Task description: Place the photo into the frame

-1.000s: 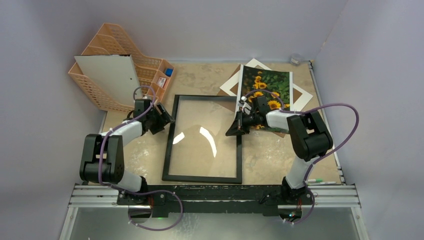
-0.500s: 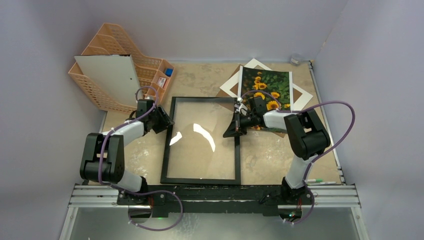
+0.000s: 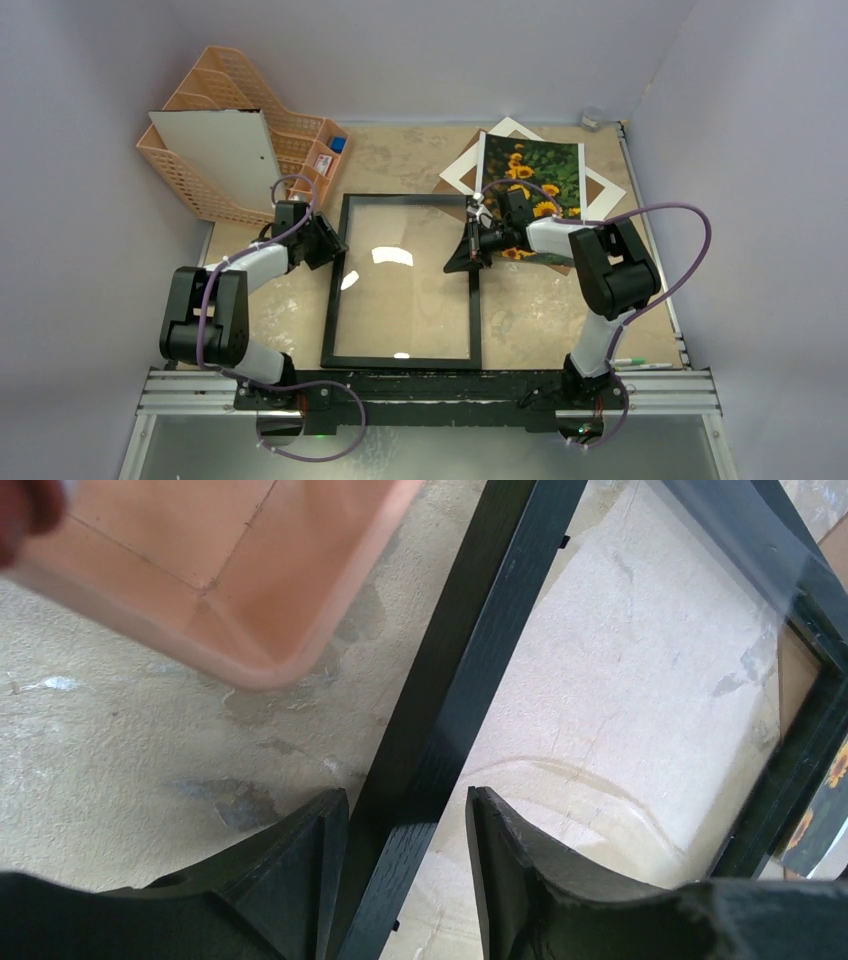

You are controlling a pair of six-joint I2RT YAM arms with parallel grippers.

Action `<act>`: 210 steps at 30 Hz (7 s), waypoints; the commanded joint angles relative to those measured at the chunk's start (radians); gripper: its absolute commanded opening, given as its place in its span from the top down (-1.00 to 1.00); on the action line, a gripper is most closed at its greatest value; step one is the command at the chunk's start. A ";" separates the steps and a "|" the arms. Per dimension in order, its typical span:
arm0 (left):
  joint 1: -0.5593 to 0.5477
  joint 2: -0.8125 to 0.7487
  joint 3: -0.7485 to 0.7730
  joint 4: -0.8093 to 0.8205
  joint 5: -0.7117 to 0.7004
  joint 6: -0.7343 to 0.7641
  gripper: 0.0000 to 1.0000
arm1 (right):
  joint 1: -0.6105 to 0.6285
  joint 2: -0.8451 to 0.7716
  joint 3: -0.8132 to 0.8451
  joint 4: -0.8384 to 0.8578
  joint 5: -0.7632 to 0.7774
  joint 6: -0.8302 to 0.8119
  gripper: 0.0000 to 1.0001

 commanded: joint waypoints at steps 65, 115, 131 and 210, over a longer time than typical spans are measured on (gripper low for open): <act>-0.012 -0.018 0.043 -0.037 -0.099 0.005 -0.23 | 0.081 -0.045 0.125 -0.154 0.250 -0.115 -0.08; -0.011 -0.070 0.048 -0.051 -0.149 -0.011 -0.25 | 0.015 -0.006 0.158 -0.247 -0.053 -0.092 1.00; -0.011 -0.047 0.055 -0.150 -0.160 -0.018 -0.25 | -0.017 -0.056 0.226 -0.295 0.189 -0.165 1.00; -0.158 0.275 0.295 -0.067 -0.157 -0.141 0.76 | -0.278 -0.168 0.631 -0.284 0.219 -0.106 1.00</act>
